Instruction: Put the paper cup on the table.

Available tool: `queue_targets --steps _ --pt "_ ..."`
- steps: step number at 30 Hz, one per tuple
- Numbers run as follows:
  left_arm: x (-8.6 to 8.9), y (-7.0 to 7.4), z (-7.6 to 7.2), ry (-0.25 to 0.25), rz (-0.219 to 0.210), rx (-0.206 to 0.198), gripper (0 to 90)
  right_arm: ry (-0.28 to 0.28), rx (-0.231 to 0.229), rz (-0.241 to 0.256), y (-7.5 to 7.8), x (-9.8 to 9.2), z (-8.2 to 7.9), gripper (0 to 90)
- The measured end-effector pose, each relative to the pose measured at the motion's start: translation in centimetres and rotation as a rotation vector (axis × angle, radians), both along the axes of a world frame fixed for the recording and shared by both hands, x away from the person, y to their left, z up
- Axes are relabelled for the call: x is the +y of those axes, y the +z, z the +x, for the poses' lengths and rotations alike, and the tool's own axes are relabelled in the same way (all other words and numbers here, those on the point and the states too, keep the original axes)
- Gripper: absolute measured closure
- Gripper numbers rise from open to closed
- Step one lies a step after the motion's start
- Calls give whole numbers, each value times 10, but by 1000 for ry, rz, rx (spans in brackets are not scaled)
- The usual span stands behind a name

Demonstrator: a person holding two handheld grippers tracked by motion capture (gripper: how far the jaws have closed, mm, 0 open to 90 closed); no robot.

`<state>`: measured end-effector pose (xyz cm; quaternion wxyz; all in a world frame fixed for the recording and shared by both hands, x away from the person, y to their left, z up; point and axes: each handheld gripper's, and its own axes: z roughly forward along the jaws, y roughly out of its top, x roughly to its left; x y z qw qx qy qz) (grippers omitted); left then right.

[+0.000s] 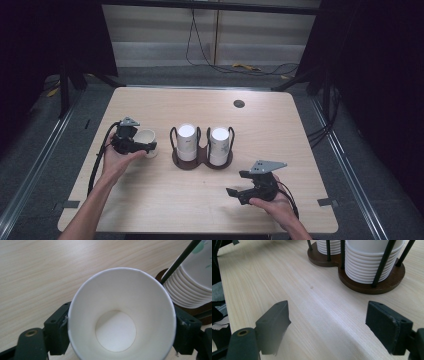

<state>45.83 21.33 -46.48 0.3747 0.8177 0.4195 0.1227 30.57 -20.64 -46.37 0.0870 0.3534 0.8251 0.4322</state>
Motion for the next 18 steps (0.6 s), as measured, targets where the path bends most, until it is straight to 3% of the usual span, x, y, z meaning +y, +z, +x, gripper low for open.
queue_targets --steps 2,18 --pt "0 0 0 7 17 -4 166 -1 0 -1 0 0 0 191" --pt "4 -11 -5 -6 35 37 160 -5 0 -1 0 -1 0 191"
